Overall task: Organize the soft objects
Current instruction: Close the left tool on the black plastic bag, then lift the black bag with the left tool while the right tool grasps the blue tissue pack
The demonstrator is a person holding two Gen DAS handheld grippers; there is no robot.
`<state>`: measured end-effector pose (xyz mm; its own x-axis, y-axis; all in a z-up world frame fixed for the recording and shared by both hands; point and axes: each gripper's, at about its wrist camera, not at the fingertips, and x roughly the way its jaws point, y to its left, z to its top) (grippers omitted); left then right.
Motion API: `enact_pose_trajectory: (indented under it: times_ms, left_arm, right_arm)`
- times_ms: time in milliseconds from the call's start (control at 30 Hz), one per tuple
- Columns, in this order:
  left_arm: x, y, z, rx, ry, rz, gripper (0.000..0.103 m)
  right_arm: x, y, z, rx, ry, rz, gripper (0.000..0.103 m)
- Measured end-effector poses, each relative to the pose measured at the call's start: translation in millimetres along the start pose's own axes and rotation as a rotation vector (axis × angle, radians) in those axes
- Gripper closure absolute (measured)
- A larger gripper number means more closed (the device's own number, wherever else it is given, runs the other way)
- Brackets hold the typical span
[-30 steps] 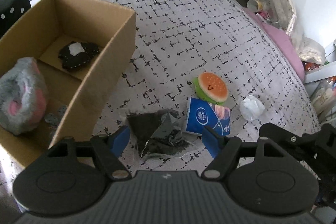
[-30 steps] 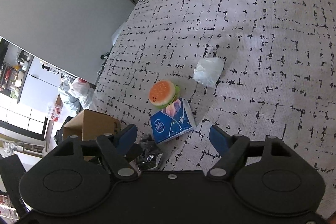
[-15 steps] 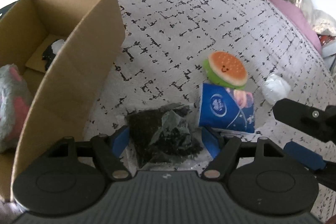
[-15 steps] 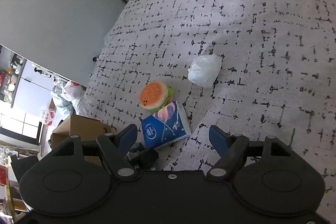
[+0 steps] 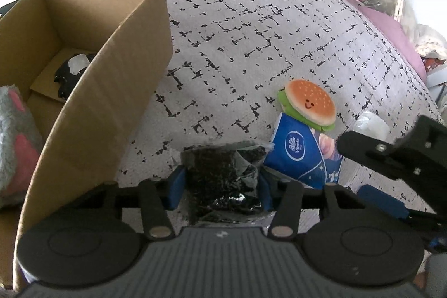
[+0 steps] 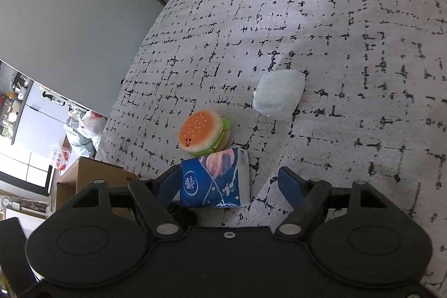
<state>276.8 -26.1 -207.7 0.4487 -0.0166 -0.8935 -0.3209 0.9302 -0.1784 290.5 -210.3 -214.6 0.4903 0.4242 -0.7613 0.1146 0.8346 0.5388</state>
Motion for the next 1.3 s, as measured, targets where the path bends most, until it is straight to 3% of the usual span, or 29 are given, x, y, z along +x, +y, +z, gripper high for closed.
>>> enact_pose_trajectory:
  times_ms: [233, 467, 633, 767, 1300]
  left_arm:
    - [0, 6, 2, -0.028, 0.012, -0.026, 0.052]
    - [0, 8, 3, -0.038, 0.019, -0.038, 0.054]
    - [-5, 11, 3, -0.053, 0.024, -0.051, 0.061]
    - [-14, 15, 2, -0.072, 0.030, -0.070, 0.066]
    - [-74, 24, -1, -0.087, -0.041, -0.098, 0.068]
  right_arm:
    - [14, 8, -6, -0.049, -0.021, -0.025, 0.032]
    - [21, 12, -9, -0.114, -0.016, -0.057, 0.071]
    - [13, 9, -11, -0.092, -0.010, -0.049, 0.084]
    - [2, 4, -12, -0.062, -0.005, -0.049, 0.103]
    - [-49, -15, -17, 0.069, -0.030, 0.080, 0.103]
